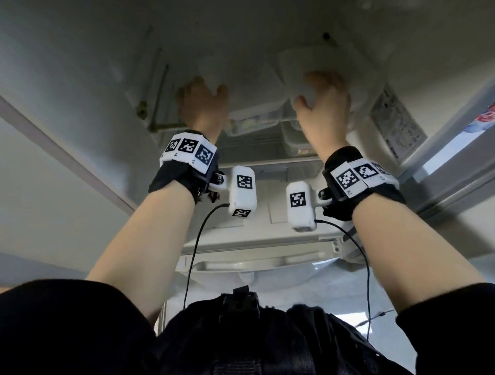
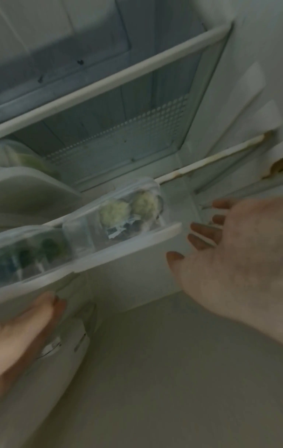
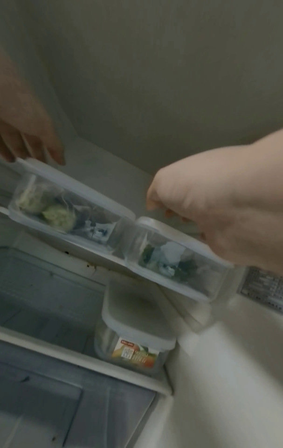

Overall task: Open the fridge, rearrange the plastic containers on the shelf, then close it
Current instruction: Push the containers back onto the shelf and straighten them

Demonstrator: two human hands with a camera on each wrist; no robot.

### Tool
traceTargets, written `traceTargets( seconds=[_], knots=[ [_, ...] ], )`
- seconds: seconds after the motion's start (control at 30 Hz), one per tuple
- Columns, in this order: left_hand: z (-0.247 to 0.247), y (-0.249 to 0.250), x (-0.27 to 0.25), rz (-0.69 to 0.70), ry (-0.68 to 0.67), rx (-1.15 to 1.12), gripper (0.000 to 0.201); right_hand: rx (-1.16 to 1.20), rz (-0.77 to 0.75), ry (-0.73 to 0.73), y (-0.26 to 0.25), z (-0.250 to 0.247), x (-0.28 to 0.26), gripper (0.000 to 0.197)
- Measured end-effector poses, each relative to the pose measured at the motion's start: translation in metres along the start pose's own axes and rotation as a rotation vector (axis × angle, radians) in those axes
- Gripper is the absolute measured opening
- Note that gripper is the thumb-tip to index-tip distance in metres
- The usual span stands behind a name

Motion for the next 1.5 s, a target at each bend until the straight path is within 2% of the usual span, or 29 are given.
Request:
traceTargets(
  seconds=[0.07, 0.13, 0.27, 0.47, 0.63, 0.77, 0.87, 0.97, 1.2, 1.27, 1.37, 1.43, 1.5],
  knots=[
    [0.007, -0.003, 0.007, -0.079, -0.095, 0.038, 0.05, -0.031, 0.033, -0.023, 0.008, 0.005, 0.005, 0.042],
    [0.011, -0.001, 0.011, -0.092, -0.108, 0.032, 0.045, -0.073, 0.037, -0.04, 0.013, 0.009, 0.006, 0.045],
    [0.015, 0.002, 0.016, -0.069, -0.095, -0.009, 0.035, -0.165, 0.022, -0.075, 0.018, 0.016, 0.007, 0.047],
    [0.017, 0.0, 0.019, -0.022, -0.052, -0.048, 0.033, -0.189, -0.004, -0.045, 0.02, 0.018, 0.008, 0.044],
    [0.019, 0.004, 0.022, 0.032, -0.091, -0.027, 0.034, -0.173, -0.017, -0.049, 0.019, 0.017, 0.008, 0.044],
    [0.021, 0.007, 0.025, 0.07, -0.109, -0.018, 0.031, -0.157, -0.005, -0.067, 0.02, 0.017, 0.008, 0.053],
    [0.025, 0.009, 0.028, 0.114, -0.154, -0.055, 0.019, -0.169, 0.0, -0.087, 0.021, 0.016, 0.008, 0.063],
    [0.027, 0.007, 0.031, 0.112, -0.182, -0.082, 0.015, -0.16, 0.006, -0.094, 0.021, 0.015, 0.009, 0.059],
    [0.029, 0.002, 0.038, 0.12, -0.232, -0.121, 0.032, -0.159, 0.0, -0.105, 0.021, 0.016, 0.009, 0.051],
    [0.03, 0.002, 0.037, 0.115, -0.244, -0.115, 0.029, -0.138, -0.008, -0.1, 0.02, 0.016, 0.009, 0.046],
    [0.028, 0.003, 0.033, 0.061, -0.283, -0.139, 0.026, 0.062, 0.031, 0.03, 0.022, 0.006, 0.006, 0.037],
    [0.028, 0.008, 0.028, 0.036, -0.299, -0.165, 0.041, 0.161, 0.073, 0.151, 0.027, -0.004, -0.002, 0.03],
    [0.028, 0.021, 0.021, 0.088, -0.267, -0.15, 0.063, 0.201, 0.111, 0.236, 0.033, -0.014, -0.013, 0.026]
  ],
)
Point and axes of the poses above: each hand's wrist, its own x-axis towards the middle knuckle, its own z-axis out of the palm, y = z × x, the point moved 5 cm from there along x, towards the middle knuckle, and after that the axes turned 9 degrees about -x, right-handed, at the moved point
